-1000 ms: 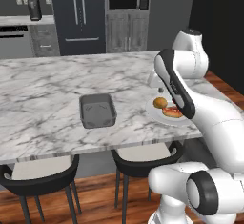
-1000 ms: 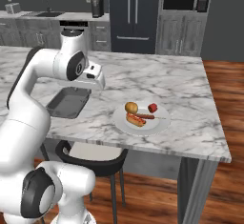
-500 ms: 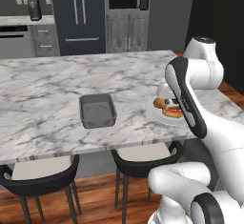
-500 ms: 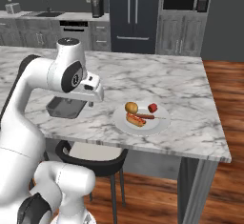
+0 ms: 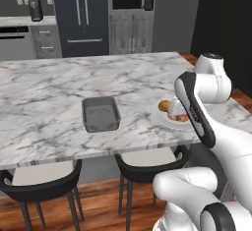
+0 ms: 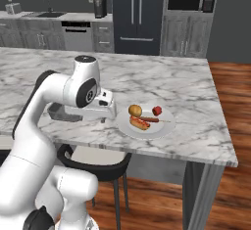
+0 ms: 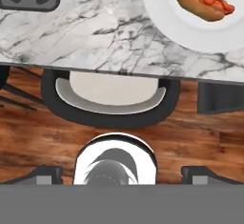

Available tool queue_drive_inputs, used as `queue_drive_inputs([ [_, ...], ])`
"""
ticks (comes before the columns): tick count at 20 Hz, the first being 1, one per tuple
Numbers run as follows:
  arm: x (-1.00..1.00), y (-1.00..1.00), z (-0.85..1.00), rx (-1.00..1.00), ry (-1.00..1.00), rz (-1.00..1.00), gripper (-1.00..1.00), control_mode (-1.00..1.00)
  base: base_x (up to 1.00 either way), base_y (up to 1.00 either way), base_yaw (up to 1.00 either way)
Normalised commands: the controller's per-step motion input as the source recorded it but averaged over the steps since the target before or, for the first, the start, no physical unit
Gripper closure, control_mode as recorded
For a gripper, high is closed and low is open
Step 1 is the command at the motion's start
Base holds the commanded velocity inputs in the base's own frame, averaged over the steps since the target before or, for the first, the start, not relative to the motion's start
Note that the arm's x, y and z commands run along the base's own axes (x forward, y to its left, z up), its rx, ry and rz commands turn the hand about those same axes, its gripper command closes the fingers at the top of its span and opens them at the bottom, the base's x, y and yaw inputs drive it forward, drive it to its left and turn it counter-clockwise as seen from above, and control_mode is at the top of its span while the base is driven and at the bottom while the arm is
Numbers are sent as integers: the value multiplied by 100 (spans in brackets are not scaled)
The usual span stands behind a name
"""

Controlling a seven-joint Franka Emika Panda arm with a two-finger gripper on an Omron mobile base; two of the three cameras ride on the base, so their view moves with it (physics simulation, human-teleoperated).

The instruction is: Place one cooked food and one vegetable from the large plate to each tupperware container.

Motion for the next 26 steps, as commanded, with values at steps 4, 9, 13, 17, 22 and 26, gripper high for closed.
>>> queue_drive_inputs([
  [4, 45, -20, -22, 0, 20, 16, -100, -100, 0, 0, 0],
  [9, 63, -36, -25, 0, 18, 21, -100, -100, 0, 0, 0],
  [13, 74, -46, -23, 0, 14, 21, -100, -100, 0, 0, 0],
  [17, 84, -41, -32, 0, 4, 19, -100, -100, 0, 0, 0],
  [22, 71, -29, -46, 0, 0, 21, -100, -100, 0, 0, 0],
  [26, 48, -33, -53, 2, -1, 21, -100, -100, 0, 0, 0],
])
